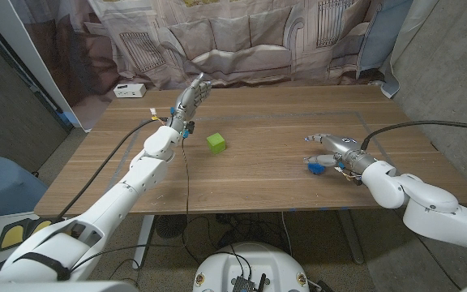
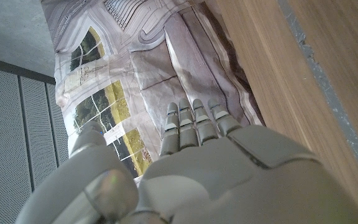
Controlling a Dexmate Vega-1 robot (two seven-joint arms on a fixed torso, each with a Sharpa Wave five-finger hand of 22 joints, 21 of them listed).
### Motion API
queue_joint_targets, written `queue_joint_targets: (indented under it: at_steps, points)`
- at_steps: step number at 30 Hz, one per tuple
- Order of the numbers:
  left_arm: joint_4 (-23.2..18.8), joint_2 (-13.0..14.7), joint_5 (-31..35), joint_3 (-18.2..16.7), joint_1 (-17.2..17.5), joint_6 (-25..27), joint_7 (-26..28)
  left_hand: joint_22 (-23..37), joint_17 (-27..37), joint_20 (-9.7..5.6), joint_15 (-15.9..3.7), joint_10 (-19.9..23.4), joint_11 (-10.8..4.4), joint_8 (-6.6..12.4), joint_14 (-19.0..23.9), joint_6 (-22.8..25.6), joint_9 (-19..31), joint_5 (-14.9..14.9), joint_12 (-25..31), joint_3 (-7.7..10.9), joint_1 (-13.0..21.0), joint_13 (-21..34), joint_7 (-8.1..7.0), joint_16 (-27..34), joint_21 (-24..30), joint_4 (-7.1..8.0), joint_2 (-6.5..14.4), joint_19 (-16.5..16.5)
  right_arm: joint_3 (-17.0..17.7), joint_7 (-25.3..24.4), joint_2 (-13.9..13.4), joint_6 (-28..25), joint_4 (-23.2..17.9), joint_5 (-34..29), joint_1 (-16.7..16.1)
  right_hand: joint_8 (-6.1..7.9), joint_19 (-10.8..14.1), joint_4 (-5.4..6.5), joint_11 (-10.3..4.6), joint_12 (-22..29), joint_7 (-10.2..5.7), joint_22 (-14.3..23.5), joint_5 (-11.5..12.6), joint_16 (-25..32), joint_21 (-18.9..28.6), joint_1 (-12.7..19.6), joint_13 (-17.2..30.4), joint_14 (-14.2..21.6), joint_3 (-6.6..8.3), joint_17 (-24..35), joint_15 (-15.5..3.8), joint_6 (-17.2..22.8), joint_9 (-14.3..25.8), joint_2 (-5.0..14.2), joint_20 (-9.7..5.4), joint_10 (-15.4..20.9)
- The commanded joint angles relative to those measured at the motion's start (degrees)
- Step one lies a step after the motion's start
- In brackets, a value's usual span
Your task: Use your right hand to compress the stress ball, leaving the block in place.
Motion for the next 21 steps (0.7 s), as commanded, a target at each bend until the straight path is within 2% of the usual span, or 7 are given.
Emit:
queue_joint_targets:
  at_steps: [1, 6, 8, 13, 19, 21]
  points:
    - [-0.24, 0.31, 0.07, -0.11, -0.09, 0.19, 0.06, 0.08, 0.15, 0.31, -0.06, 0.05, -0.2, 0.16, 0.43, 0.46, 0.29, -0.15, -0.06, 0.1, -0.05, 0.29, 0.02, 0.09, 0.2, -0.29, 0.15, -0.09, 1.71, -4.05, 2.23, 3.22, 1.59, 3.01, -0.73, 0.48, -0.08, 0.67, 0.43, 0.6, 1.44, 0.08, -0.1, 0.46, 0.23, -0.96, 0.08, -0.44, 0.22, 0.08, 0.04, 0.53, 0.13, 0.21, -1.33, 0.64]
    - [-1.22, 0.77, -0.12, -0.19, 0.46, 0.71, 0.07, 0.08, 0.15, 0.29, -0.05, 0.05, -0.15, 0.14, 0.43, 0.4, 0.29, -0.15, -0.07, 0.12, -0.06, 0.29, -0.01, 0.09, 0.2, -0.31, 0.16, -0.08, 1.79, -4.88, 3.55, 4.71, 2.71, 4.23, -0.27, 0.17, -0.18, 0.93, 0.62, 0.68, 1.72, 0.08, -0.15, 0.49, 0.29, -1.46, 0.07, -0.56, 0.27, 0.07, 0.02, 0.09, 0.05, 0.63, -2.0, 0.83]
    - [-1.87, 1.11, -0.12, -0.21, 0.9, 1.04, 0.2, 0.08, 0.15, 0.27, -0.05, 0.08, -0.14, 0.12, 0.44, 0.37, 0.29, -0.15, -0.05, 0.13, -0.06, 0.29, 0.01, 0.09, 0.22, -0.31, 0.16, -0.04, 2.09, -5.28, 4.35, 5.62, 3.31, 5.41, -0.12, -0.1, -0.09, 1.01, 1.01, 0.69, 2.18, 0.05, -0.19, 0.55, 0.4, -1.64, 0.06, -0.51, 0.55, -0.01, -0.05, -0.19, -0.05, 1.27, -3.38, 0.84]
    - [-2.95, 1.78, -0.19, -0.61, 1.82, 1.24, 0.63, 0.08, 0.15, 0.28, -0.06, 0.14, 0.0, 0.12, 0.45, 0.37, 0.29, -0.15, -0.03, 0.14, -0.06, 0.29, 0.04, 0.1, 0.28, -0.32, 0.16, 0.12, 2.68, -7.34, 5.72, 6.98, 4.29, 6.23, -0.19, -0.36, -0.15, 0.71, 1.65, 0.71, 3.03, -0.02, -0.25, 0.5, 0.42, -1.32, 0.04, -0.57, 1.0, -0.19, -0.09, -0.45, -0.15, 1.78, -4.44, 0.82]
    - [-3.65, 2.04, -0.21, -0.78, 2.33, 1.3, 0.89, 0.08, 0.15, 0.23, -0.05, -0.02, -0.01, 0.15, 0.45, 0.42, 0.29, -0.15, -0.09, 0.16, -0.07, 0.29, 0.09, 0.1, 0.29, -0.34, 0.15, 0.17, 3.09, -8.55, 7.08, 8.72, 5.49, 7.28, 0.35, -0.47, 0.16, 0.16, 2.54, 0.82, 5.96, -0.14, -0.44, 0.51, 0.53, -0.89, -0.05, -0.3, 1.59, -0.55, 0.25, -0.15, -0.3, 2.25, -4.86, 1.19]
    - [-3.75, 2.03, -0.31, -0.7, 2.39, 1.4, 0.73, 0.08, 0.15, 0.24, -0.07, -0.02, 0.07, 0.14, 0.47, 0.4, 0.29, -0.16, -0.09, 0.16, -0.07, 0.29, 0.06, 0.11, 0.29, -0.34, 0.15, 0.18, 3.27, -9.28, 7.88, 10.22, 6.48, 8.03, 0.66, -0.52, 0.22, 0.07, 2.93, 0.87, 6.45, -0.17, -0.49, 0.49, 0.55, -0.87, -0.08, -0.32, 1.68, -0.63, 0.45, -0.13, -0.34, 2.31, -4.84, 1.37]
